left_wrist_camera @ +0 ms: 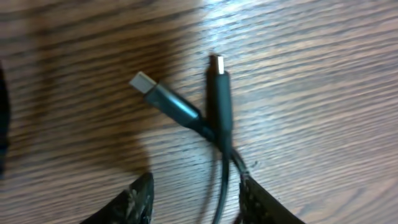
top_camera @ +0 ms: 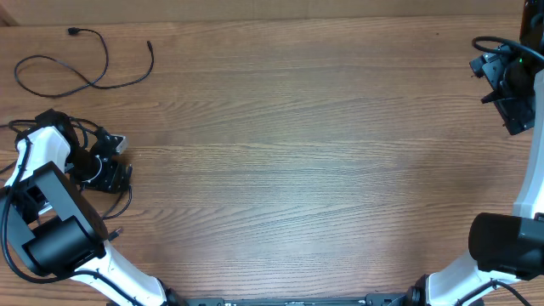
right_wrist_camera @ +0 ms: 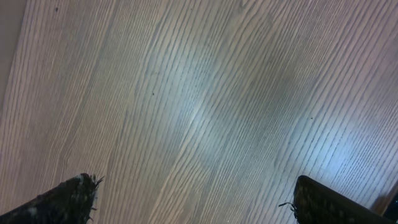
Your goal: Untangle cables
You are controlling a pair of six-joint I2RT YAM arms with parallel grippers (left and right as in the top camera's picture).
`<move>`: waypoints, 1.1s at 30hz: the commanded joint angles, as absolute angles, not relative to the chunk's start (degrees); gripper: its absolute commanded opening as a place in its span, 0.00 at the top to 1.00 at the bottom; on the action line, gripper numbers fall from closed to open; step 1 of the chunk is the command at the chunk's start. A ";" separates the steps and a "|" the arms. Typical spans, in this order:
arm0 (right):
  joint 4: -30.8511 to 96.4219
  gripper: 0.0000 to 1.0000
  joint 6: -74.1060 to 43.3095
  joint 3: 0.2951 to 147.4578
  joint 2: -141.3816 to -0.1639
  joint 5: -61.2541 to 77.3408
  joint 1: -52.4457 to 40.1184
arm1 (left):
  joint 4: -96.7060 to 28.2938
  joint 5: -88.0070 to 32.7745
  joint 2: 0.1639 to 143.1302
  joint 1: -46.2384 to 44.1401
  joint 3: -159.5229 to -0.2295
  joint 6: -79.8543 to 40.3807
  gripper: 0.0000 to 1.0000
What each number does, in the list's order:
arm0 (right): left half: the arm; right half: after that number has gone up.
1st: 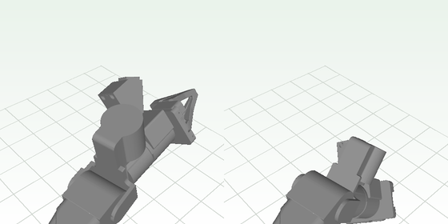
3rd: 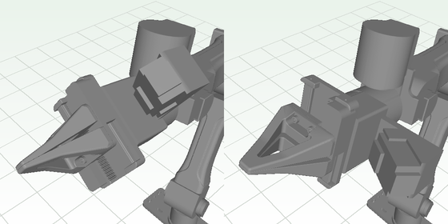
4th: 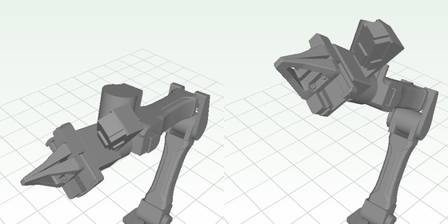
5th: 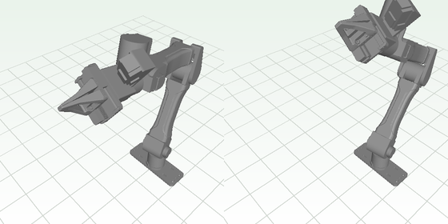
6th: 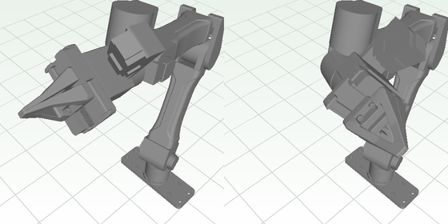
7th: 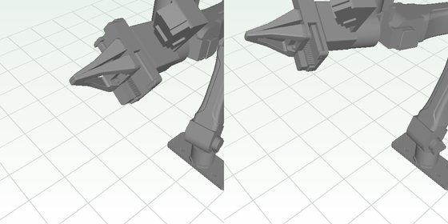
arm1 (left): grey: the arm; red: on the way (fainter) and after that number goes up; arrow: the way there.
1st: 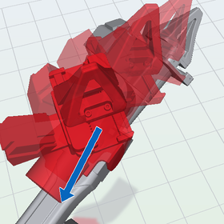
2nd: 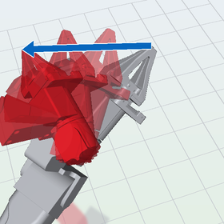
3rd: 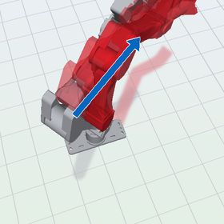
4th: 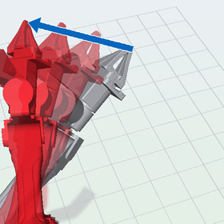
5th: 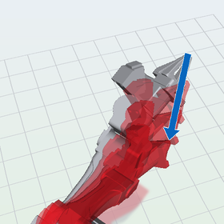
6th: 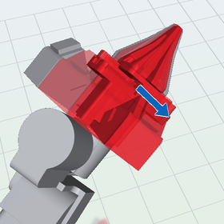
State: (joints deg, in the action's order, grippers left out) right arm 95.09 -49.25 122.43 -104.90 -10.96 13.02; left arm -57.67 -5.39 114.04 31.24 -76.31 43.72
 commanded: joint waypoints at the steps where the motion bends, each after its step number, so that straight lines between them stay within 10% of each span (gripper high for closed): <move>1: 94.80 0.00 -49.04 122.19 -104.51 -11.97 12.93 | -57.04 -4.03 114.10 31.57 -76.09 45.04 0.54; 33: 94.80 0.00 -49.04 122.19 -104.51 -11.97 12.93 | -53.25 0.40 114.10 31.57 -72.44 51.16 0.82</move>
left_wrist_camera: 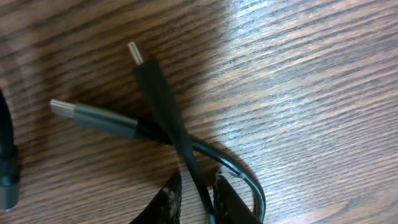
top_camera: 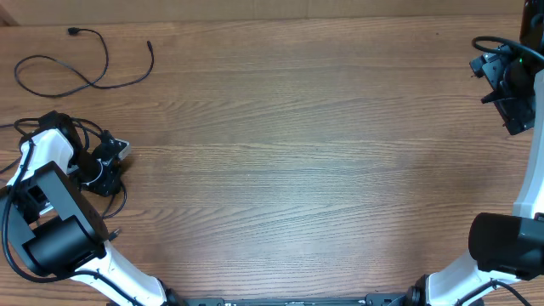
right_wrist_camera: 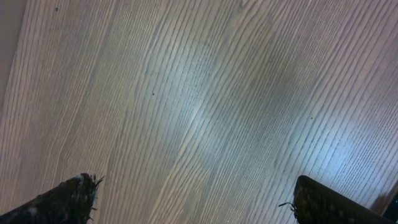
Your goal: Untangle cables
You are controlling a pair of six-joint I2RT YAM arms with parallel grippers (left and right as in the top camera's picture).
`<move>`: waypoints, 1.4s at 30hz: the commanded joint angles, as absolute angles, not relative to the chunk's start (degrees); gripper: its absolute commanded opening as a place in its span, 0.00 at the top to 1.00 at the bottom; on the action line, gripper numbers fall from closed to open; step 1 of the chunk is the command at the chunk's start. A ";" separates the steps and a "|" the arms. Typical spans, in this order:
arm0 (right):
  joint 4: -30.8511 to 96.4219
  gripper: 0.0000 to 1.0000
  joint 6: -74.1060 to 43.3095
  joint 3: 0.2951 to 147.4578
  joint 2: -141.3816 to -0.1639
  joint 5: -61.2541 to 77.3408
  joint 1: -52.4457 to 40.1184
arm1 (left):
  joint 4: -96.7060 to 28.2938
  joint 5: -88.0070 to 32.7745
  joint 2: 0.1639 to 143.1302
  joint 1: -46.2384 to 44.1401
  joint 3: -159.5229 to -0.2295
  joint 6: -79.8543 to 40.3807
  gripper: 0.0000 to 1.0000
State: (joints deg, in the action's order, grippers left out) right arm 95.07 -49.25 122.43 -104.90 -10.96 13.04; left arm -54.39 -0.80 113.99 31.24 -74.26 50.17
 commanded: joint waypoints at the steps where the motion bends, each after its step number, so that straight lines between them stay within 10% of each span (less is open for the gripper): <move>1: 94.80 0.00 -49.04 122.19 -104.51 -11.97 12.93 | -52.99 0.34 114.10 31.57 -72.29 50.92 0.82; 5: 94.80 0.00 -49.04 122.19 -104.51 -11.97 12.93 | -52.12 -1.50 114.10 31.55 -72.14 49.43 0.96; 30: 94.80 0.00 -49.04 122.19 -104.51 -11.97 12.93 | -59.37 -11.27 96.25 31.48 -84.09 12.99 0.96; 42: 94.80 0.00 -49.04 122.19 -104.51 -11.97 12.93 | -61.23 10.61 96.31 33.21 -71.81 -17.08 0.96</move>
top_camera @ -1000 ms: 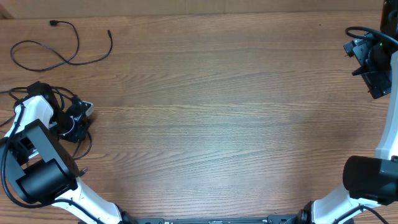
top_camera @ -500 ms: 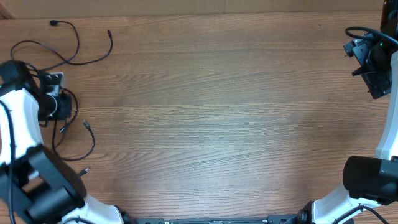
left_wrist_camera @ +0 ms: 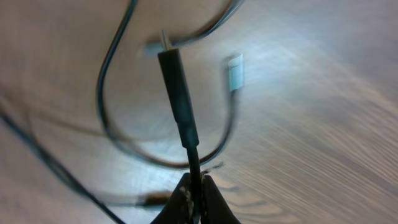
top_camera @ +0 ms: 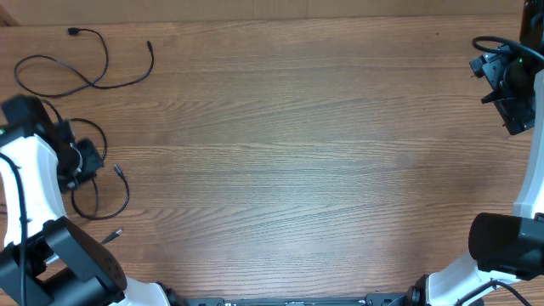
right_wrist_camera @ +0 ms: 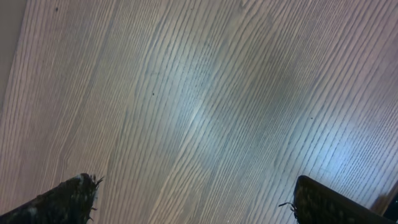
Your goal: Untangle cables
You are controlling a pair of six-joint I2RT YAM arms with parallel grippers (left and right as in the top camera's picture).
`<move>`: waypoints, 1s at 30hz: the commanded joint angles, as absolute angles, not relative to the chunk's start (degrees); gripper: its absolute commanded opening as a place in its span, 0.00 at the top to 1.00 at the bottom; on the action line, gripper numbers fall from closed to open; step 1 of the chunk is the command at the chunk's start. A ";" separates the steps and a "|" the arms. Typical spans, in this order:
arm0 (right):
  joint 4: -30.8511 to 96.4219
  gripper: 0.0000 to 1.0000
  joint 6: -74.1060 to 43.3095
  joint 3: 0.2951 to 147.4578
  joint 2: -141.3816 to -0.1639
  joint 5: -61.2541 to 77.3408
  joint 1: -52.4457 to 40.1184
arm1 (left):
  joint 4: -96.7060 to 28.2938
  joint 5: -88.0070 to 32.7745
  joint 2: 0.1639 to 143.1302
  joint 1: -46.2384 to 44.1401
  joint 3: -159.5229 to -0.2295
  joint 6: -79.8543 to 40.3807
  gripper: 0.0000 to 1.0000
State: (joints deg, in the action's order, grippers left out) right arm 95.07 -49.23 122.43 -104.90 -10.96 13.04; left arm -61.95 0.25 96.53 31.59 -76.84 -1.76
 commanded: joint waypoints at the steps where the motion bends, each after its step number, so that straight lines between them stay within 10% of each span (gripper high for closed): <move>1: 94.80 0.00 -49.04 122.19 -104.51 -11.97 12.93 | -60.80 12.19 96.31 34.06 -70.26 -21.65 0.96; 16: 94.80 0.00 -49.04 122.19 -104.51 -11.97 12.93 | -59.00 10.02 96.31 47.77 -67.92 -32.73 0.95; 18: 94.80 0.00 -49.04 122.19 -104.51 -11.97 12.93 | -58.15 10.04 96.31 47.53 -67.92 -31.31 0.80; 22: 94.80 0.00 -49.04 122.19 -104.51 -11.97 12.93 | -56.86 10.00 96.31 47.51 -67.90 -31.07 0.08; 30: 94.80 0.00 -49.04 122.19 -104.51 -11.97 12.93 | -55.53 12.56 96.55 47.62 -67.85 -30.20 0.07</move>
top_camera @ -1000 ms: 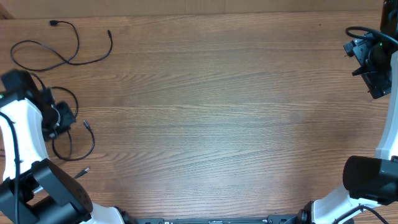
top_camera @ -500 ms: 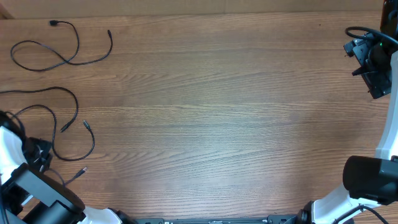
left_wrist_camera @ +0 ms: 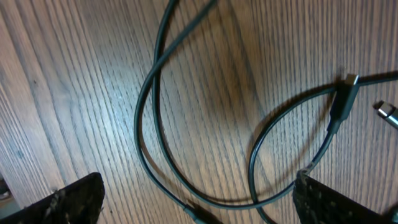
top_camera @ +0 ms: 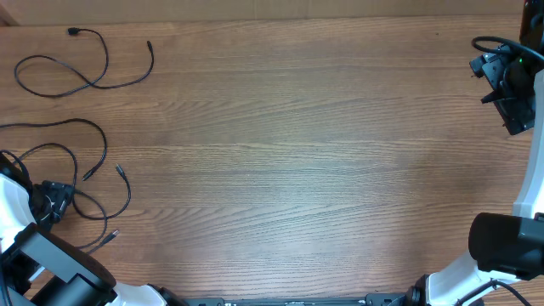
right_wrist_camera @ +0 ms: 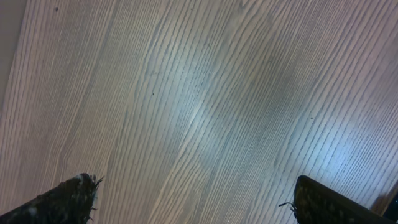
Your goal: Untangle cables
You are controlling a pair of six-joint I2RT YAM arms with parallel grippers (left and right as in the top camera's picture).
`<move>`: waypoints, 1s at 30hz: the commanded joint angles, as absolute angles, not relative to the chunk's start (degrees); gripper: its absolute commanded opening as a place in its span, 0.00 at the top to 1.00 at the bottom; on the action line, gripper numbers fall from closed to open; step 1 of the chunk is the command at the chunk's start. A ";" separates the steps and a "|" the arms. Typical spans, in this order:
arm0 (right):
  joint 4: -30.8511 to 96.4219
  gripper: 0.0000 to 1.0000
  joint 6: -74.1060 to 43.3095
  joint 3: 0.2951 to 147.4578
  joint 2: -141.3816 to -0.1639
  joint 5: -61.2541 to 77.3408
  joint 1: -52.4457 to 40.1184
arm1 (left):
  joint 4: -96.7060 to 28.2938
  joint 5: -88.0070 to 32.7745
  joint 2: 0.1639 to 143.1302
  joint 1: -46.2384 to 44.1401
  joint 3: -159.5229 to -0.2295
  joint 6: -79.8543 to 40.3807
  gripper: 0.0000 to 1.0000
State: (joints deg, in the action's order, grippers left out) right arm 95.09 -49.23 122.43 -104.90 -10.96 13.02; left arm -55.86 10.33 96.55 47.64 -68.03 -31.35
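Note:
A bunch of thin black cables lies in loose crossing loops at the table's left edge. My left gripper is among them, at the front left. In the left wrist view it stands open, with cable loops on the wood between its fingers. A black plug and a silver plug tip lie at the right. A separate black cable lies curled at the far left corner. My right gripper is at the far right, open over bare wood.
The wooden table runs across the whole overhead view. The right arm's base stands at the front right. A loose plug end lies near the front left.
My left gripper was shut on a black cable just behind its plug. It is now open, nearer the front-left edge, and the cable lies on the table in wider loops. The right arm has not moved.
My left gripper stood open around a cable behind two crossed plugs in a tight bunch. Then it was shut on that cable. Then it held the cable further left, with loops trailing. Now the cable is let go and the bunch lies spread out.

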 commanded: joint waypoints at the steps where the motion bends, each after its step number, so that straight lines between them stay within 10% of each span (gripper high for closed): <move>1: 94.80 0.00 -49.04 122.19 -104.51 -11.97 12.93 | -55.33 13.15 96.84 47.64 -67.85 -29.26 0.11; 7: 94.80 0.00 -49.04 122.19 -104.51 -11.97 12.93 | -51.86 7.20 99.88 47.16 -67.85 -24.12 0.42; 30: 94.80 0.00 -49.04 122.19 -104.51 -11.97 12.93 | -29.67 -8.36 105.84 42.44 -67.96 -4.93 0.43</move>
State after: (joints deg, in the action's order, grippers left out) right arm 95.11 -49.28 122.43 -104.90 -10.96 13.02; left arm -30.02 -6.98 102.15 44.27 -67.83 -9.72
